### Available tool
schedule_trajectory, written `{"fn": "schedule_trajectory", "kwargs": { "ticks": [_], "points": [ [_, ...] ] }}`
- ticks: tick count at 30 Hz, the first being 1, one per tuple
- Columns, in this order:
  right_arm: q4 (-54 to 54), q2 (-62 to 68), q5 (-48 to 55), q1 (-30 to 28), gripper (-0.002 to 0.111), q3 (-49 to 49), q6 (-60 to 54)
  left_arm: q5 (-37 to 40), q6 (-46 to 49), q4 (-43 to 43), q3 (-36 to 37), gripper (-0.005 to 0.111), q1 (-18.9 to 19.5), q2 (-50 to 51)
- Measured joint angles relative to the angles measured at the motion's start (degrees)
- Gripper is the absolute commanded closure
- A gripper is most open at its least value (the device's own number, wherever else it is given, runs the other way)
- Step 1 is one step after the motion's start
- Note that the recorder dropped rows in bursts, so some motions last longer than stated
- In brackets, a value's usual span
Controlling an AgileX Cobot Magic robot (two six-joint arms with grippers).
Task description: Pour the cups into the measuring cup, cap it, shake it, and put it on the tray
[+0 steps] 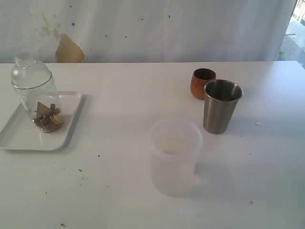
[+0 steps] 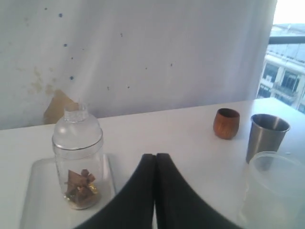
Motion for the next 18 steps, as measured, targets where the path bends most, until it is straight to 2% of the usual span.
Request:
{"fn": "schedule_trajectory", "kwargs": {
  "ticks": [7,18],
  "points": [
    [0.0,0.0,0.0,0.0,0.108,0.0,0.0,-1.2,0.49,-4.56,4.73,0.107,0.0,-5.1],
    [0.0,0.0,0.0,0.0,0.108,0.0,0.0,-1.34,0.54,-4.66,4.96,0.107,0.0,-5.1]
  ]
}}
